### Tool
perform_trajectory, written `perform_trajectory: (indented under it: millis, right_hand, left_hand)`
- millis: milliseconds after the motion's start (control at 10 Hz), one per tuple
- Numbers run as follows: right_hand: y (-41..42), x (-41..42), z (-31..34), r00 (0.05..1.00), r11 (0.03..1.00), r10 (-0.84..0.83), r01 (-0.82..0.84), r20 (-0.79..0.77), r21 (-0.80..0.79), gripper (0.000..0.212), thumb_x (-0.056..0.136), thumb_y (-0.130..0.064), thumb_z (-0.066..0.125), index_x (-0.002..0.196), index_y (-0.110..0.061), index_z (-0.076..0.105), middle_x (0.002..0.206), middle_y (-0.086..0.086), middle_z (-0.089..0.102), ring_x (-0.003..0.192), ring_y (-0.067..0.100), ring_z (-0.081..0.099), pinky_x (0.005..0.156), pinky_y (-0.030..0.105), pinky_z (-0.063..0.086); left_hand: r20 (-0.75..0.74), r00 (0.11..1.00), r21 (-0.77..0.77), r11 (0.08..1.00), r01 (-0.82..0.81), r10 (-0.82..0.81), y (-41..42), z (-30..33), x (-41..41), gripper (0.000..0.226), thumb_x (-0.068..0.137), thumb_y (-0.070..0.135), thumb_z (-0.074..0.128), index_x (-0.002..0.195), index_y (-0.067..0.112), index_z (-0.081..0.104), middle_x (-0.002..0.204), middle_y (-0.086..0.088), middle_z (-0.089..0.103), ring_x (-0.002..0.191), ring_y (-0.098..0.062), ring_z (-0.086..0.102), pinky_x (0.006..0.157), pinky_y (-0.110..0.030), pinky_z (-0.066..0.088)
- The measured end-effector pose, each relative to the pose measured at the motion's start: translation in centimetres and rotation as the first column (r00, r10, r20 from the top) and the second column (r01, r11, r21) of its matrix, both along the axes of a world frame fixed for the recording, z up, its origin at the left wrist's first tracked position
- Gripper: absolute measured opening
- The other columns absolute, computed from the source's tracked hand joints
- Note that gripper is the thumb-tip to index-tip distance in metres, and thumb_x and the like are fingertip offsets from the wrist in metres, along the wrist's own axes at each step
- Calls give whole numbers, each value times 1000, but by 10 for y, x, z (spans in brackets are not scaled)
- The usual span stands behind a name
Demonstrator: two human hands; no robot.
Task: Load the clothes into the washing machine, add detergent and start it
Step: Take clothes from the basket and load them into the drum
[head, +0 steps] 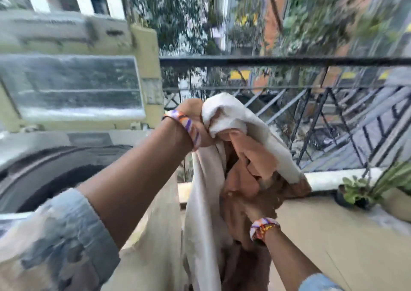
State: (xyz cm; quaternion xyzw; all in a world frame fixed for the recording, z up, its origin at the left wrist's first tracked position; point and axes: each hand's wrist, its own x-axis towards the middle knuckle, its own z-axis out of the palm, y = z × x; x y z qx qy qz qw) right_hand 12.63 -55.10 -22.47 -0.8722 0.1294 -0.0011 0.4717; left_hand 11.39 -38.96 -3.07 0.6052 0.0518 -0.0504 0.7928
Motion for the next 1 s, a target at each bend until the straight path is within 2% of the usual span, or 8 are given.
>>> perform_trajectory:
  millis: [200,400,500,600,700,800,900,1000]
  right_hand:
    - [-11,56,93,983,996,72,-79,171,34,38,94,-21,50,127,-3,53,132,19,54,123,32,49,96,28,34]
    - [-1,70,249,880,984,-51,-37,472,176,51,97,-36,39,129,4,48,135,15,51,120,31,50,93,33,40]
    - [8,82,294,819,981,-74,-43,570,189,44,98,-28,35,136,-7,41,136,11,49,125,29,47,96,31,39]
    - [38,74,331,702,981,4,-141,712,134,46,88,-31,46,134,-22,45,132,8,55,120,27,52,97,29,38]
    - [61,47,361,477,974,204,-182,855,-131,43,84,-35,51,126,-33,53,120,-11,60,99,16,57,88,28,44]
    - [61,24,379,306,856,508,-77,805,-511,35,90,-30,48,123,-24,58,126,-5,61,110,14,58,95,20,40]
    - [21,26,384,386,793,526,99,758,-601,28,89,-25,50,113,-19,65,113,10,68,105,29,61,82,24,43]
    - [-25,40,374,645,728,425,175,636,-663,22,87,-30,51,83,-13,65,96,22,66,93,37,62,71,35,45]
  left_hand:
    - [174,980,47,995,92,-99,41,75,-15,30,95,12,35,66,11,45,37,3,56,29,-2,53,33,-10,42]
    - [-8,996,287,954,85,-86,90,98,4,35,91,38,37,86,12,59,71,-9,65,68,-25,60,68,-35,54]
    - [-70,994,715,691,110,-86,87,98,-7,56,89,56,39,113,8,57,93,-11,66,96,-28,58,78,-38,47]
    - [379,921,760,597,-256,-87,67,112,-6,94,73,55,67,146,13,26,146,-5,39,136,-20,36,110,-36,35]
    - [685,690,652,621,-436,-235,34,123,7,131,39,58,76,146,15,15,147,-1,31,137,-13,31,115,-26,27]
    - [760,632,568,627,-532,-151,33,134,32,112,33,48,79,132,11,42,124,-6,56,111,-16,54,96,-24,48]
    - [760,649,484,676,-556,-10,65,150,45,49,43,27,74,89,11,66,83,-5,65,80,-12,54,64,-19,52]
    - [735,668,437,670,-600,119,92,162,47,43,41,32,69,76,6,69,63,3,66,64,-5,55,65,-25,53]
